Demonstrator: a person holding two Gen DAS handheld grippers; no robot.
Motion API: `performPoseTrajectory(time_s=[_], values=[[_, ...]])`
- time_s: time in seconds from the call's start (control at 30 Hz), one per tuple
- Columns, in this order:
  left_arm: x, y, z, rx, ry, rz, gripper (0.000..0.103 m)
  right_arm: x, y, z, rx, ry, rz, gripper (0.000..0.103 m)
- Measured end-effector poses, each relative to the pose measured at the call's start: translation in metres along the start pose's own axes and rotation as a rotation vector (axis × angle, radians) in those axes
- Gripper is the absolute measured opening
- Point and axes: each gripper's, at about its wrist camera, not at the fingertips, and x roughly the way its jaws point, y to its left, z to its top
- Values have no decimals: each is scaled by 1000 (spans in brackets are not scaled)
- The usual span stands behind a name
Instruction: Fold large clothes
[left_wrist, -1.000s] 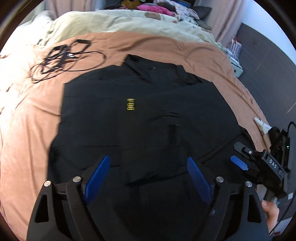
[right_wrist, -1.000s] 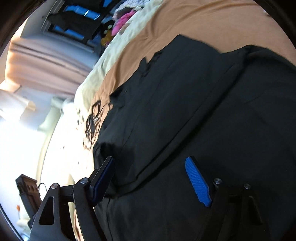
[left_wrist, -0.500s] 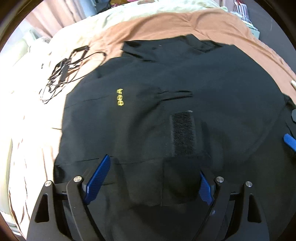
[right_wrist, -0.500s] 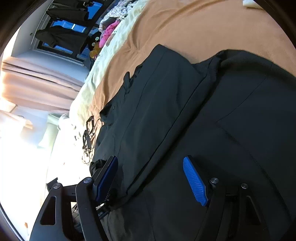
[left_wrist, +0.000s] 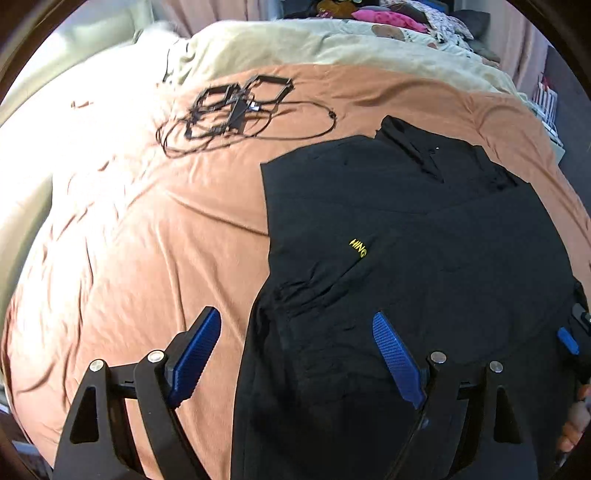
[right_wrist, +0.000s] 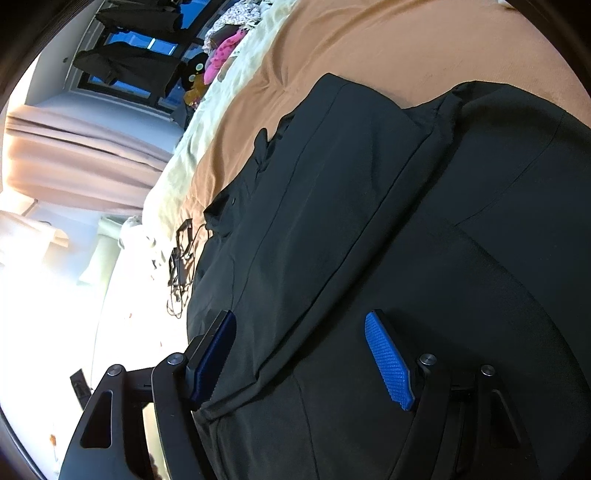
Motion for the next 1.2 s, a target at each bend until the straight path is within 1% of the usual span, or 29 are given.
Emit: performPoseTrajectory(time_s=[0.1, 0.17, 0.23, 0.33, 0.37, 0.43, 0.47, 0.5, 0.53, 0.57, 0.6, 0.67, 0.8, 0.83, 0.9, 1.0, 1.03, 1.07, 1.2], values=[[18, 2, -11, -4, 59, -12, 86, 1, 0, 0, -7, 8, 4, 64], [34, -4, -23, -12, 111, -8, 86, 2, -3, 2, -4, 7, -5, 64], [53, -5, -36, -31, 164, -37, 86, 1, -6, 4, 5, 5, -8, 64], [68, -10, -45, -36, 188, -47, 85, 4, -11, 8, 14, 7, -14, 64], [71, -11, -47, -40, 186, -53, 80, 6, -13, 10, 17, 10, -15, 64], [70, -9, -49, -62, 171, -105, 55, 9, -15, 12, 24, 11, -17, 64], [69, -11, -48, -61, 177, -149, 39, 11, -15, 13, 25, 11, -16, 62], [64, -15, -46, -36, 177, -128, 33, 11, -15, 13, 25, 11, -15, 61], [57, -19, -43, -6, 156, -123, 29, 12, -15, 14, 25, 11, -13, 60], [51, -22, -40, 20, 139, -121, 18, 13, -15, 15, 28, 12, -7, 60], [43, -25, -35, 42, 121, -123, 13, 15, -15, 16, 37, 16, 4, 60], [27, -26, -25, 57, 73, -113, 13, 18, -15, 18, 48, 20, 30, 60], [9, -20, -3, 64, -4, -94, 12, 21, -15, 23, 51, 17, 41, 60], [9, -17, 5, 61, -13, -92, 12, 22, -15, 25, 50, 14, 50, 58], [9, -14, 16, 58, -26, -81, 12, 25, -14, 28, 43, 18, 61, 45], [25, -6, 31, 40, -17, -75, 12, 29, -15, 33, 47, 26, 71, 43], [35, -3, 33, 28, -2, -76, 12, 29, -16, 35, 50, 21, 70, 43], [35, -3, 29, 23, 7, -74, 12, 29, -18, 36, 53, 18, 70, 43], [82, -9, 29, 4, 64, -54, 13, 20, -26, 43, 70, -6, 68, 43]])
